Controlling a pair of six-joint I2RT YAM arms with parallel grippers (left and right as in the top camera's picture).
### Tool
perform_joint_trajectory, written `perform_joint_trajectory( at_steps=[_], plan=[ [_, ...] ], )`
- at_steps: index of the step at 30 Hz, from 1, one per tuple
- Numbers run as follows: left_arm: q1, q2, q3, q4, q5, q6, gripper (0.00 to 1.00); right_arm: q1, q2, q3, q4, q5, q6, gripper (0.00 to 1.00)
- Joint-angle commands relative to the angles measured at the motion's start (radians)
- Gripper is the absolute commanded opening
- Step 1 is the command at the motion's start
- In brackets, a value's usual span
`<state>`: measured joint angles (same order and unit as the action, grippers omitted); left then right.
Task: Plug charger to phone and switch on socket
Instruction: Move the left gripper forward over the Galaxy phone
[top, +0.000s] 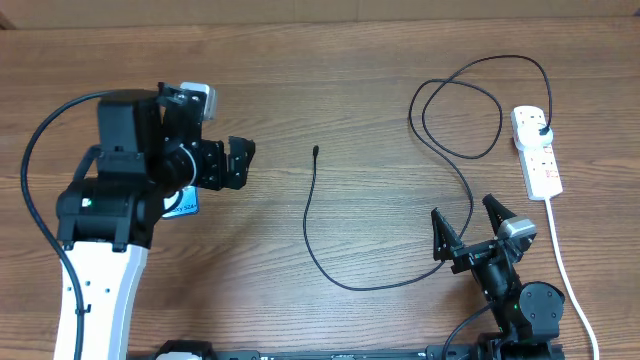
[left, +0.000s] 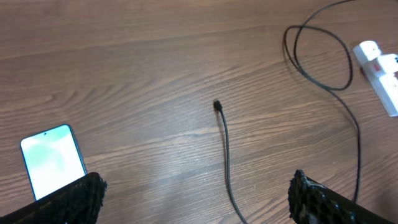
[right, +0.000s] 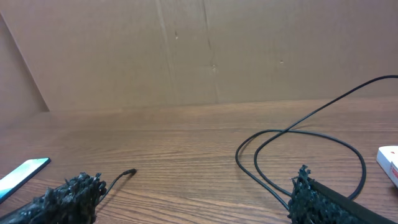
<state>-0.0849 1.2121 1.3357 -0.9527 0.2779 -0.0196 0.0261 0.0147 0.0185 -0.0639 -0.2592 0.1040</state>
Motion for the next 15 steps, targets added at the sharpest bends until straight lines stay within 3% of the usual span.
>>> perform_joint_trajectory(
  at_steps=[1,15],
  plan=[
    [-0.035,0.013,0.03,-0.007,-0.094,-0.03,0.98,-0.004,-0.012,-0.01,0.007,-0.005,-0.001,1.0],
    [-0.055,0.048,0.03,-0.007,-0.102,-0.069,0.98,-0.004,-0.012,-0.01,0.007,-0.005,-0.001,1.0]
  ],
)
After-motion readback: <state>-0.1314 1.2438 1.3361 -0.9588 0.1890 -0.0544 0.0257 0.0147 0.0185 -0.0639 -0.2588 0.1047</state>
